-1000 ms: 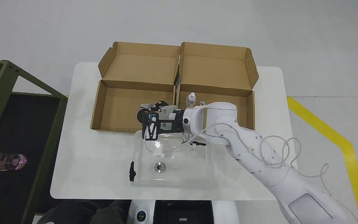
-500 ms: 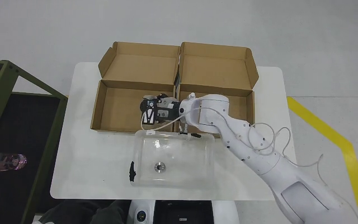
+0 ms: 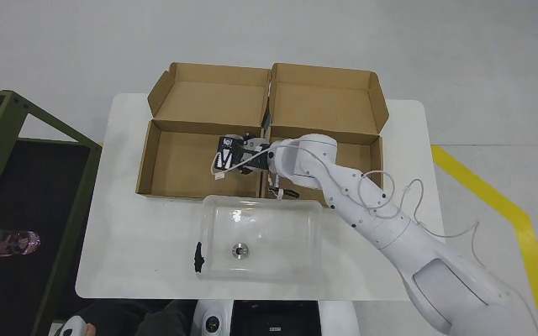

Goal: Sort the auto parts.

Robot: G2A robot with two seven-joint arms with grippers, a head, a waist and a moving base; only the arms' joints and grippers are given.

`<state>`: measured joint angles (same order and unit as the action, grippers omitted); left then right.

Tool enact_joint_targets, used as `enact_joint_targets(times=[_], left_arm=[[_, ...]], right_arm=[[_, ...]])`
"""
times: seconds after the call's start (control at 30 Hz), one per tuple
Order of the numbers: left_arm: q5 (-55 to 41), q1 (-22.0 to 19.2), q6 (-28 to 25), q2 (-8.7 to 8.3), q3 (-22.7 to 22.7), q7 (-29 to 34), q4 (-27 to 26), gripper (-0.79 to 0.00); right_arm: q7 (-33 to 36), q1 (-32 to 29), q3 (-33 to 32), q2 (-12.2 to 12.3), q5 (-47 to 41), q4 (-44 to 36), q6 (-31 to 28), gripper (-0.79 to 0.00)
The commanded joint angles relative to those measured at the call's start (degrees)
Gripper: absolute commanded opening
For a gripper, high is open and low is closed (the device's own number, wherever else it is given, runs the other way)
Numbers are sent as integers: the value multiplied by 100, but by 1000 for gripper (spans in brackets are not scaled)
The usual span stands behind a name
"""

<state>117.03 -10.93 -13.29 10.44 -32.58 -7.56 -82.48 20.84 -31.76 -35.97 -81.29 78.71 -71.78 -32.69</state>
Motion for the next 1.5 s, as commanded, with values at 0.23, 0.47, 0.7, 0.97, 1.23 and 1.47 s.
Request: enact_joint_targets(times=[0.23,0.47,0.7,0.97,1.23,1.47], left_arm=[[0,0,0,0,0,0,0,0],[0,0,0,0,0,0,0,0],[0,0,0,0,0,0,0,0],[0,0,0,0,0,0,0,0],[0,0,0,0,0,0,0,0],[0,0,0,0,0,0,0,0]], right_arm=[[-50,148,165,-181,211,586,197,-785],[-44,198,212,-298,219,881,237,-643],[-46,234,213,-395,191,1102,220,-511],[-86,281,148,-466,196,1237,164,-397],[-148,225,-40,-444,253,1010,68,-215],[-196,-43,-363,-330,171,325,-176,-215]])
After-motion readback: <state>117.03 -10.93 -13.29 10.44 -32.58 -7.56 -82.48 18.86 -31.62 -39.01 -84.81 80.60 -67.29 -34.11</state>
